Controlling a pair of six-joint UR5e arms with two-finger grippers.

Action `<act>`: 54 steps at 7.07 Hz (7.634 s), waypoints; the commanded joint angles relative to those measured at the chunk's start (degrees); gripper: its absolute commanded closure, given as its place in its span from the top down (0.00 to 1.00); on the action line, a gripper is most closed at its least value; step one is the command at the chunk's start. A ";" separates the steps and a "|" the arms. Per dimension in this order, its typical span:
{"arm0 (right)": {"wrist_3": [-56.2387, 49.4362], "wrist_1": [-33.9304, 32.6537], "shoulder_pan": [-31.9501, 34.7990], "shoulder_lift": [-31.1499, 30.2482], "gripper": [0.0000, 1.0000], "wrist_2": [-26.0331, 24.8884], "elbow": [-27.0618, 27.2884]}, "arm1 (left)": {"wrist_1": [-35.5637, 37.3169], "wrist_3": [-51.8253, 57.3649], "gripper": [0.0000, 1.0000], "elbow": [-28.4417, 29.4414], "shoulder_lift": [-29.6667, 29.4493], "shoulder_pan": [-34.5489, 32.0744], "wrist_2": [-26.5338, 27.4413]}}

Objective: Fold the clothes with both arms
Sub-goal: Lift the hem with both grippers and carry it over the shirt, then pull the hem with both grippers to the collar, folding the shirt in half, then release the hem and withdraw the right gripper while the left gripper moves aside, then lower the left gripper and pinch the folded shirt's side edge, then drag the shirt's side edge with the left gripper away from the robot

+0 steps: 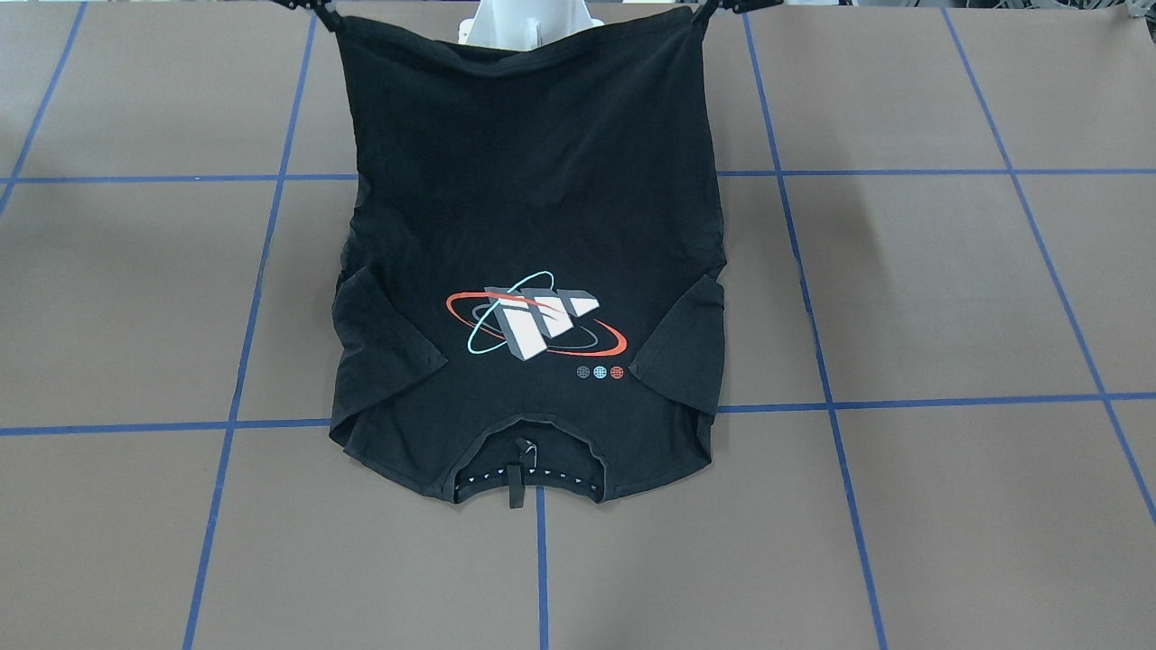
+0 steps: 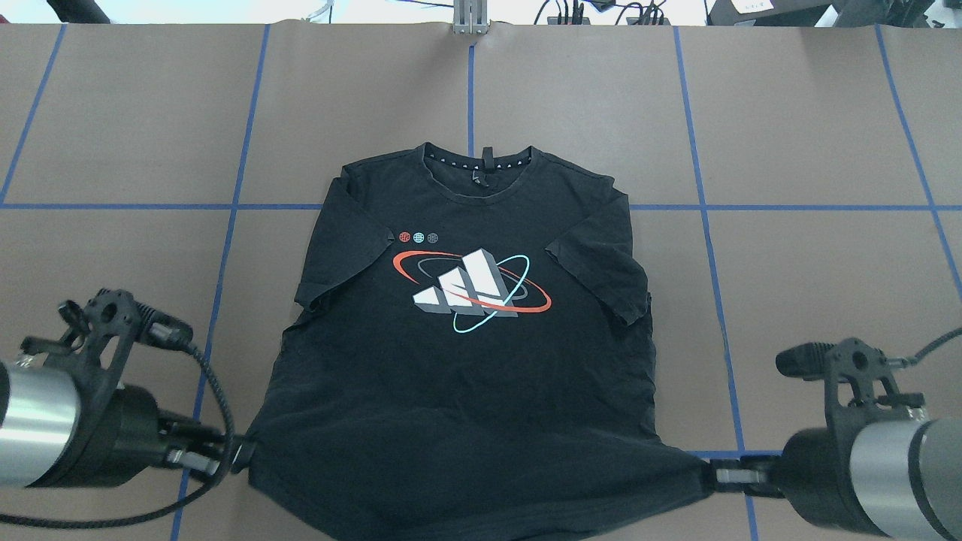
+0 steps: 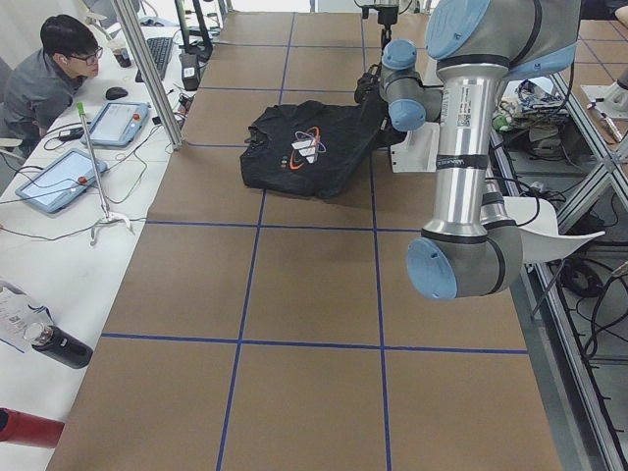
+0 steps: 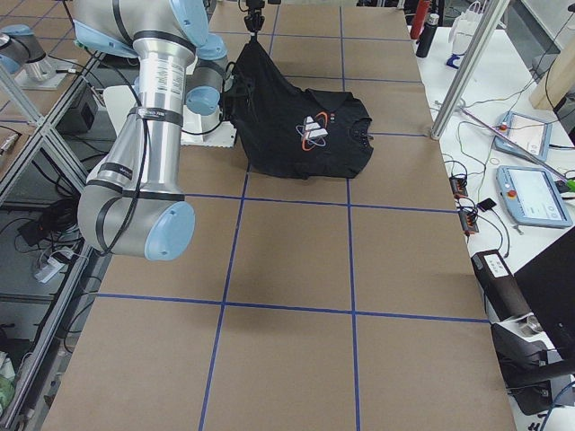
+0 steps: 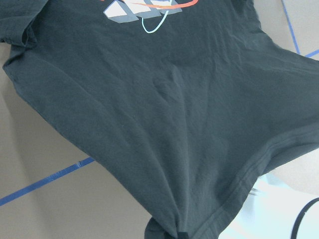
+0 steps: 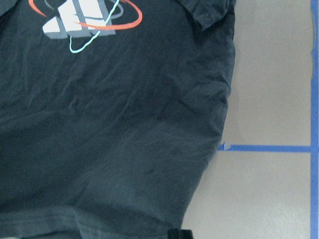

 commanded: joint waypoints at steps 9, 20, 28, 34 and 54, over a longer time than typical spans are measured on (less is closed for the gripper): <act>-4.49 -0.30 25.87 25.57 0.00 -6.89 -30.21 | -6.92 -0.87 0.00 35.13 -20.56 -18.11 14.47; -5.72 3.39 29.93 31.38 0.00 -7.15 -48.85 | -16.98 2.39 0.00 60.66 -29.63 -20.76 19.14; -9.64 3.66 30.80 35.51 1.00 -5.32 -52.31 | -29.91 10.64 1.00 63.07 -27.62 -20.93 16.00; -17.93 3.66 35.11 30.96 1.00 4.53 -45.80 | -44.31 8.94 1.00 42.57 -2.78 -19.28 2.35; -17.93 3.66 34.85 30.42 1.00 4.54 -44.74 | -49.41 18.67 0.00 56.76 -5.53 -23.43 6.48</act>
